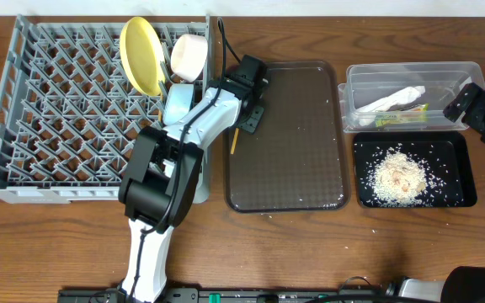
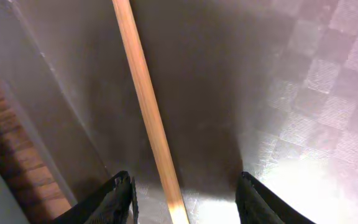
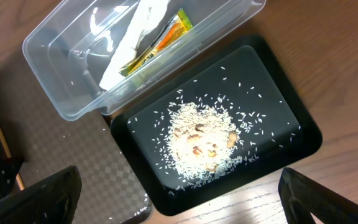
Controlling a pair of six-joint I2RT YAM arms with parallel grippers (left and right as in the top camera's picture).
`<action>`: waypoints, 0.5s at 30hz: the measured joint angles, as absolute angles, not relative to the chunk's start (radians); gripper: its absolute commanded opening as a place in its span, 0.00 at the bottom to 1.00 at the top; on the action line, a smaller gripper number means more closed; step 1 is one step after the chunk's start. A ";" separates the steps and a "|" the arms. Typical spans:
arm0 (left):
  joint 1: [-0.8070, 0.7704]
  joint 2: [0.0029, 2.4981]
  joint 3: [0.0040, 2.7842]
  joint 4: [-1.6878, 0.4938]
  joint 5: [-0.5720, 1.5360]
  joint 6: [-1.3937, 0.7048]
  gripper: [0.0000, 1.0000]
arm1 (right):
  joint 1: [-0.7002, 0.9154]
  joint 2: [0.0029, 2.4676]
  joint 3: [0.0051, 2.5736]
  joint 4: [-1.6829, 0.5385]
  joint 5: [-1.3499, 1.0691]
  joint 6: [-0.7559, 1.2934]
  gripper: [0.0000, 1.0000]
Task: Sort waste into correct bins and load items into the dishwasher
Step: 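Move the left gripper to the remaining chopstick and grasp it, then carry the second chopstick with the left gripper into the rack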
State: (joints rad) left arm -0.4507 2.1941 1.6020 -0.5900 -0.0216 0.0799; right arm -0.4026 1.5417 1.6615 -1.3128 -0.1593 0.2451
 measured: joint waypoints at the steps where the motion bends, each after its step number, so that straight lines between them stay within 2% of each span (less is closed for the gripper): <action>1: -0.451 2.195 1.602 -0.587 -0.022 0.080 0.55 | -0.403 1.542 1.662 -1.313 -0.159 0.245 0.99; 3: -0.451 2.196 1.602 -0.588 -0.022 0.079 0.53 | -0.403 1.542 1.662 -1.313 -0.159 0.245 0.99; 5: -0.451 2.196 1.602 -0.589 -0.022 0.077 0.46 | -0.403 1.542 1.662 -1.313 -0.159 0.245 0.99; 7: -0.453 2.196 1.602 -0.591 -0.022 0.073 0.32 | -0.403 1.542 1.662 -1.313 -0.159 0.245 0.99; 11: -0.459 2.197 1.602 -0.600 -0.026 0.071 0.13 | -0.403 1.542 1.662 -1.313 -0.159 0.245 0.99; 13: -0.465 2.197 1.602 -0.606 -0.029 0.070 0.08 | -0.403 1.542 1.662 -1.313 -0.159 0.245 0.99; 15: -0.471 2.197 1.602 -0.613 -0.030 0.067 0.08 | -0.403 1.542 1.662 -1.313 -0.159 0.245 0.99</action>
State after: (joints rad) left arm -0.4706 2.1975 1.6024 -0.6128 -0.0296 0.0669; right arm -0.4026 1.5417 1.6615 -1.3128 -0.1593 0.2451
